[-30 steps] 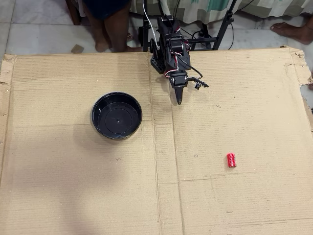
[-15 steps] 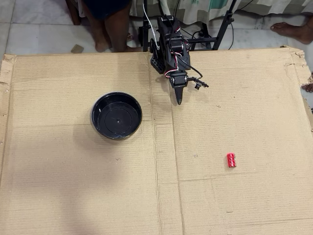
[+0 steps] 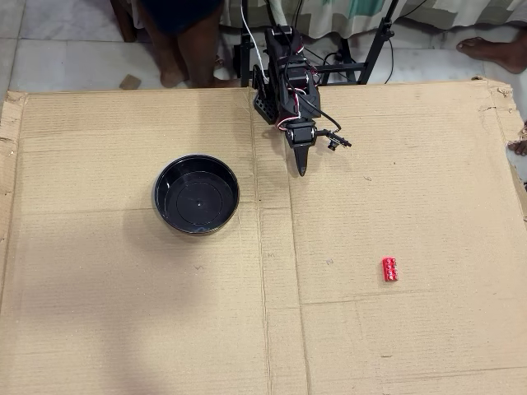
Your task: Grasp a lego block and put it in the bin.
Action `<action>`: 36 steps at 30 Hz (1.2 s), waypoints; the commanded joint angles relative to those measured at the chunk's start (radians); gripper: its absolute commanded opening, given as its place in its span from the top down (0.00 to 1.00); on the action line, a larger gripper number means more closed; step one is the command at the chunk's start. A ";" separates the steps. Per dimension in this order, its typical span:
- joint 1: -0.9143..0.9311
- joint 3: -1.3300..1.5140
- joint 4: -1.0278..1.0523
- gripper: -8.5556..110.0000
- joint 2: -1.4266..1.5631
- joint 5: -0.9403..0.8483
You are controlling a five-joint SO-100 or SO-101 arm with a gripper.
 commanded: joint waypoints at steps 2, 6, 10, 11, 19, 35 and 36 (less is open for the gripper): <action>0.008 0.012 -0.018 0.93 0.015 -0.005; 0.008 0.012 -0.018 0.93 0.015 -0.005; 0.008 0.012 -0.018 0.93 0.015 -0.005; 0.008 0.012 -0.018 0.93 0.015 -0.002; 0.006 0.012 -0.018 0.92 0.015 0.011; -0.083 0.008 -0.018 0.92 0.009 0.195; -0.087 0.008 -0.018 0.92 0.008 0.219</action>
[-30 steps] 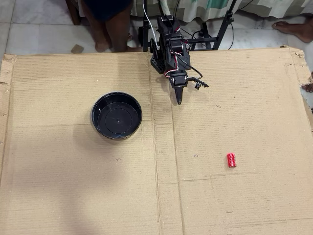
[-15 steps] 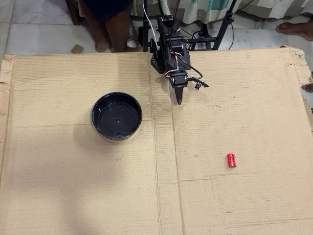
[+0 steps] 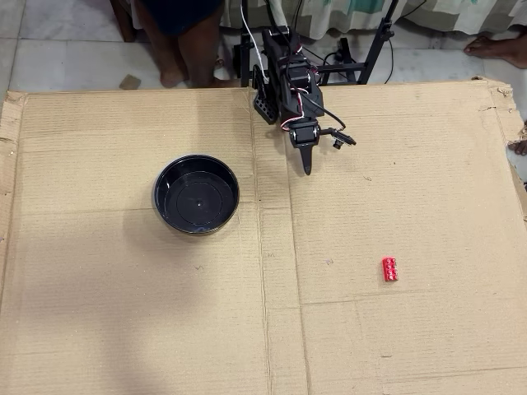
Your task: Grasp a lego block and put it in the bin.
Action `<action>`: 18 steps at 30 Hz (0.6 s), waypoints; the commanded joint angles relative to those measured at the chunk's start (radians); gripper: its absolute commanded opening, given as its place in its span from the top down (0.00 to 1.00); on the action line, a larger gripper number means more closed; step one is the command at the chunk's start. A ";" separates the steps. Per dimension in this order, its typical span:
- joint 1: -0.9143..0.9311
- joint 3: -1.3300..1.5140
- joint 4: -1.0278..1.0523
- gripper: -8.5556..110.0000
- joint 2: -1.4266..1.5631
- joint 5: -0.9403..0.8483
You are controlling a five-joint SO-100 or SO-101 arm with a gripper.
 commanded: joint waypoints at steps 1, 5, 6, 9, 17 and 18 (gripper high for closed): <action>-0.026 0.008 -0.017 0.92 0.008 0.069; -0.026 -0.008 -0.011 0.92 0.006 0.193; -0.028 -0.023 -0.008 0.92 0.006 0.222; -0.043 -0.055 -0.008 0.92 0.006 0.290; -0.098 -0.137 -0.006 0.92 0.003 0.529; -0.100 -0.144 -0.006 0.92 0.000 0.555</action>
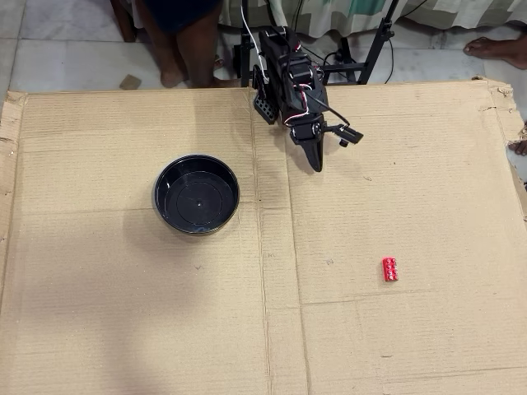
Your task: Grasp a lego block and put it in the bin.
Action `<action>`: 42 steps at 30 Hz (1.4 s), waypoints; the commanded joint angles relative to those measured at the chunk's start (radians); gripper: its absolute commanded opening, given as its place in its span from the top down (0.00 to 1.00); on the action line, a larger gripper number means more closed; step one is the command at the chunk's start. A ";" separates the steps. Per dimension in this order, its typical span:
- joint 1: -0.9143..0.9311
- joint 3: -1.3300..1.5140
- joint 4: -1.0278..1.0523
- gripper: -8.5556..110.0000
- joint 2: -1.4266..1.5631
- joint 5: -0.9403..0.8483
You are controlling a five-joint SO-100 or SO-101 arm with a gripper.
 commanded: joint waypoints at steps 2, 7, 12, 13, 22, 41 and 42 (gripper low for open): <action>-0.012 -0.075 -0.014 0.92 -0.026 0.104; -0.029 -0.175 -0.018 0.92 -0.156 0.268; -0.041 -0.319 -0.020 0.92 -0.347 0.399; -0.046 -0.348 -0.020 0.92 -0.387 0.428; -0.086 -0.629 -0.020 0.92 -0.689 0.695; -0.160 -1.062 -0.020 0.92 -1.215 1.146; -0.161 -1.085 -0.020 0.92 -1.241 1.149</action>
